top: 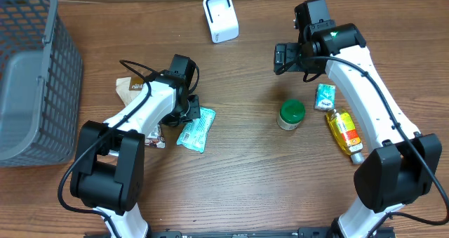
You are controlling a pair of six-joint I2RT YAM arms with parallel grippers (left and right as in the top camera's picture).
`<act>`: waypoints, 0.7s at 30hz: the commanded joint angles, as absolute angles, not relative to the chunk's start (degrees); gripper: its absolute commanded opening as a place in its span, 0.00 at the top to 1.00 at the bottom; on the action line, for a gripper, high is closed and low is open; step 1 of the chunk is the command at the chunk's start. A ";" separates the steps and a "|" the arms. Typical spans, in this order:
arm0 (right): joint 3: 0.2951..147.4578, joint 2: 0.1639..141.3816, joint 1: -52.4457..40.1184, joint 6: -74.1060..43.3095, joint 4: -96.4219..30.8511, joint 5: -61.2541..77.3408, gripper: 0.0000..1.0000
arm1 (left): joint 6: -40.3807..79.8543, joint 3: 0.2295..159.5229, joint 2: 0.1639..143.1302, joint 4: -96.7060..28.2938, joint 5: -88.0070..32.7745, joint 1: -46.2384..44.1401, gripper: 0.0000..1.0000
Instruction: Scan the item barcode
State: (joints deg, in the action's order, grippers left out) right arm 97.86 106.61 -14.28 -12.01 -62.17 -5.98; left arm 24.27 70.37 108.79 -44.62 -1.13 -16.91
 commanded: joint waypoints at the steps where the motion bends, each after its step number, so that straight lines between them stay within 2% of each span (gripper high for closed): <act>1: 98.50 105.78 -14.06 -12.60 -61.82 -6.39 0.00 | 25.36 69.89 109.40 -44.75 -1.96 -17.30 0.93; 7: 98.50 105.80 -14.06 -12.60 -61.82 -6.39 0.00 | 25.58 69.89 109.40 -45.28 -1.83 -17.28 0.89; 21: 98.50 105.80 -14.06 -12.60 -61.82 -6.39 0.00 | 28.77 69.89 109.40 -49.91 3.55 -14.63 0.91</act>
State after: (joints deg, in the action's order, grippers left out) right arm 97.86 106.61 -14.28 -12.03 -62.13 -5.98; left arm 27.49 70.35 108.79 -49.34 2.02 -16.21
